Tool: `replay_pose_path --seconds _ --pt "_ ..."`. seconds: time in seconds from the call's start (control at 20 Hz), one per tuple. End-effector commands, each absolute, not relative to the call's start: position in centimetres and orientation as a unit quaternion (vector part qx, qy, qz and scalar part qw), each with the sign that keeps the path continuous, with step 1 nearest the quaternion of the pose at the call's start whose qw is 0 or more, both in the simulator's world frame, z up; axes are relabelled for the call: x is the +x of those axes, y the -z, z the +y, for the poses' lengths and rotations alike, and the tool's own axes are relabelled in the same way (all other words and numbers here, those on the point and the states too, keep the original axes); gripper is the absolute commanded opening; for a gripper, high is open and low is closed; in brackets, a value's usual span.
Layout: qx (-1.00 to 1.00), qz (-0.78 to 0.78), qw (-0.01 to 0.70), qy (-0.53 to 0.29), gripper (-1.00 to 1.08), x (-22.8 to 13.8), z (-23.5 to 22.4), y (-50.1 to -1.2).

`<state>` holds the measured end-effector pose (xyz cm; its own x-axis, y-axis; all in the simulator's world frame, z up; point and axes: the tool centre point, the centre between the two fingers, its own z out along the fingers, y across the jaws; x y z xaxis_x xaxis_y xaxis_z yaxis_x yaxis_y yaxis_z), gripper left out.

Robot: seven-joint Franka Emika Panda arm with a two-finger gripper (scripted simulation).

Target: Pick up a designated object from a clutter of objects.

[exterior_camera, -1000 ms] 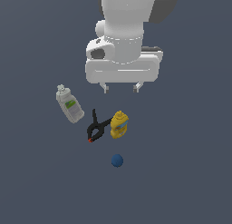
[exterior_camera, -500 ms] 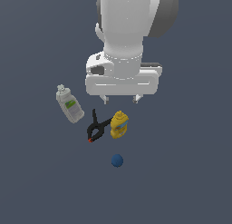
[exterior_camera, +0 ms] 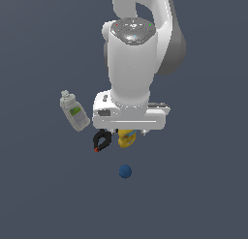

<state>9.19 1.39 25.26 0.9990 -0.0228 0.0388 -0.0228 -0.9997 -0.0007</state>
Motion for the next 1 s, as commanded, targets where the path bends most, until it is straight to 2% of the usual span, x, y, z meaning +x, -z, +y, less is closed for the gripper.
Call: replay_pose_path --seconds 0.0,0.55,0.95 --pt "-1.0 0.017 0.0 0.017 1.0 10.4 1.3 -23.1" --pt "-0.999 0.041 0.0 0.006 1.0 14.3 0.8 -13.4" --pt "-0.999 0.05 0.0 0.001 1.0 15.3 0.6 -9.1"
